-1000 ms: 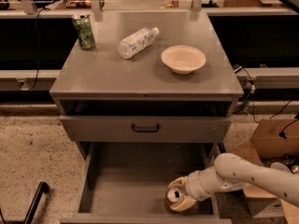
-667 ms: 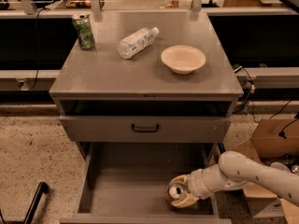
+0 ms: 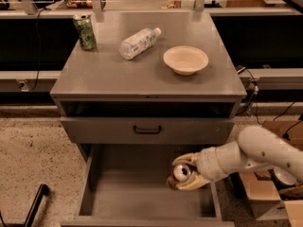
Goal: Pick orange can from middle drawer and place on counter
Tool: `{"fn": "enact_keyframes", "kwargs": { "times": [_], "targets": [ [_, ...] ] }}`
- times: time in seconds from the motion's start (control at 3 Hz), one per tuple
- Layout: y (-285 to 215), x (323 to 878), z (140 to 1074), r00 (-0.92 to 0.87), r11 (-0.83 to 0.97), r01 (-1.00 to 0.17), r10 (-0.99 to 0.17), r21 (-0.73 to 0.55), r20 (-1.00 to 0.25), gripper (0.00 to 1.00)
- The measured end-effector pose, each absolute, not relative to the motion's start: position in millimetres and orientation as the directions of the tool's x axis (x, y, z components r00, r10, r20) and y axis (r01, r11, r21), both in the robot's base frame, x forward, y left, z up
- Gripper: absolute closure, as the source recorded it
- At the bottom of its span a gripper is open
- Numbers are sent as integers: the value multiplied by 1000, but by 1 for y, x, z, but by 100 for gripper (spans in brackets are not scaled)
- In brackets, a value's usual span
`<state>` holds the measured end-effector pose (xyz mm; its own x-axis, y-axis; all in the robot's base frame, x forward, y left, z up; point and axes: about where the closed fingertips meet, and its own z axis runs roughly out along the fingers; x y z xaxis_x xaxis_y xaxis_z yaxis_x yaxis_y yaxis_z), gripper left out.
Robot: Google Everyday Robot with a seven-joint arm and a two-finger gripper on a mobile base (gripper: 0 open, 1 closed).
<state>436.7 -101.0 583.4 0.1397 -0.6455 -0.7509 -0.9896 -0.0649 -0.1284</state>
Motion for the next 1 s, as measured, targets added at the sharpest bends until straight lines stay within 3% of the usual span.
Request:
{"fn": "enact_keyframes", "kwargs": {
  "times": [1.0],
  "targets": [
    [-31, 474, 785, 407, -353, -914, -795, -201, -451, 100]
  ]
}}
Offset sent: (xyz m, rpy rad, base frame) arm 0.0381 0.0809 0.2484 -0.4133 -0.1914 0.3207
